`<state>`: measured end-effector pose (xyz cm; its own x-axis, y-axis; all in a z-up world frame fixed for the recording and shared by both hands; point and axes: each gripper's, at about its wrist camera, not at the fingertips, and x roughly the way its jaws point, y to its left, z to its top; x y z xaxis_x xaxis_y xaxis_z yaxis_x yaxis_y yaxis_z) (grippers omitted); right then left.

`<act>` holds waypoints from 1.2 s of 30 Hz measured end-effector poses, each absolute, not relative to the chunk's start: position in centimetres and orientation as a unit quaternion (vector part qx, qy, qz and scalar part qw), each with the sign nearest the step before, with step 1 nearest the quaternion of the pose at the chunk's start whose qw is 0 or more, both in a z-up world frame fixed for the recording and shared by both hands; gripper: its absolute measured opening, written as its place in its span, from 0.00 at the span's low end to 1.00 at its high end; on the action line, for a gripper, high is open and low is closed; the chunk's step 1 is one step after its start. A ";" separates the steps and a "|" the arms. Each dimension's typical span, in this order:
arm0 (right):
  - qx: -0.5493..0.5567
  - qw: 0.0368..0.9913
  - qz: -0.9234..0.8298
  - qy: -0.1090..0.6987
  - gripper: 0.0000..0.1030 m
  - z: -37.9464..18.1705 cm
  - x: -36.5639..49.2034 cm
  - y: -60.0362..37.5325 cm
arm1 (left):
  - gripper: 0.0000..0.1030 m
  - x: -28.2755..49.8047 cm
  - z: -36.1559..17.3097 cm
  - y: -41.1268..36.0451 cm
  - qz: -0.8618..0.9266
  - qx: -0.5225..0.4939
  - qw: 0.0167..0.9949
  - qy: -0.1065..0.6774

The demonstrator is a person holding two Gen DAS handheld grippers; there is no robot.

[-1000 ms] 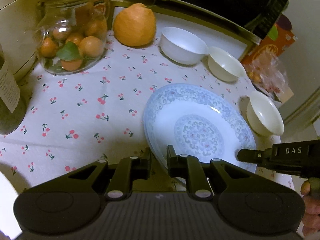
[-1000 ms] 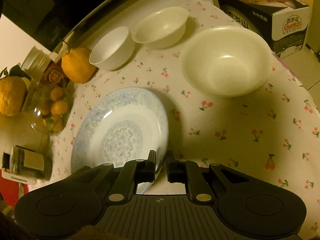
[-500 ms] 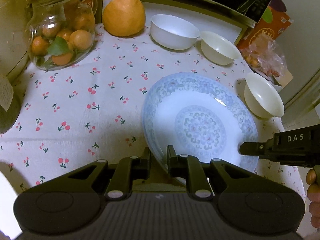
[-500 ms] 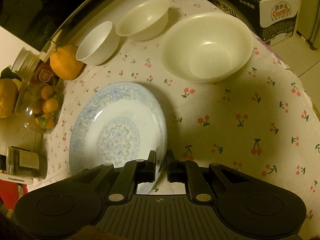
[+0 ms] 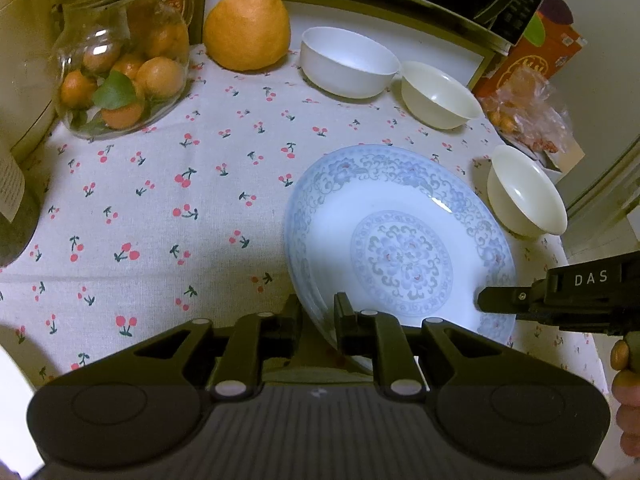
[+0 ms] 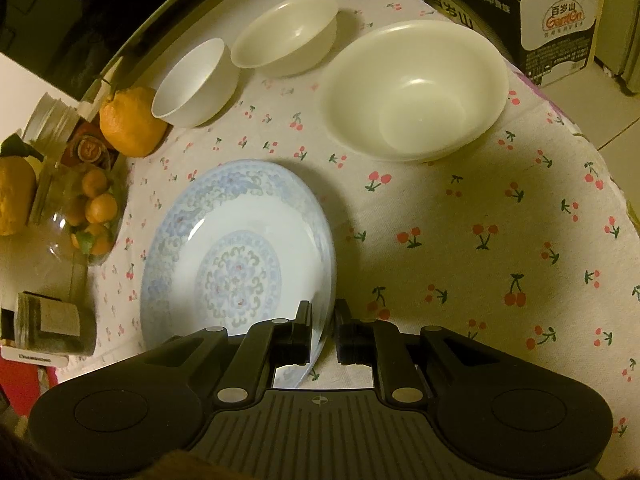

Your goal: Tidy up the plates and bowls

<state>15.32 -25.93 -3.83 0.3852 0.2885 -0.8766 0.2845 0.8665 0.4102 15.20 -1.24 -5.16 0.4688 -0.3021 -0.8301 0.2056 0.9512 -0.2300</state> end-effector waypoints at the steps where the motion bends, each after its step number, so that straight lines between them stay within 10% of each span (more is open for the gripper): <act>1: 0.256 0.791 0.002 0.556 0.14 -3.7 15.3 -25.9 | 0.24 15.1 -5.1 -1.3 -0.146 -0.044 0.858 0.491; 15: 0.250 0.806 0.043 0.535 0.65 -1.2 14.3 -25.6 | 0.64 13.8 -3.2 -0.1 -0.151 -0.039 0.867 0.473; 36: 0.185 0.844 0.147 0.481 0.84 0.0 8.2 -22.3 | 0.90 7.3 -0.9 5.8 -0.188 -0.004 0.881 0.434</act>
<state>8.17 -22.26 -0.04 0.4934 0.4261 -0.7583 -0.0699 0.8884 0.4538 7.32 5.84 -0.91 0.5524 -0.3340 -0.7637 0.3269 0.9296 -0.1702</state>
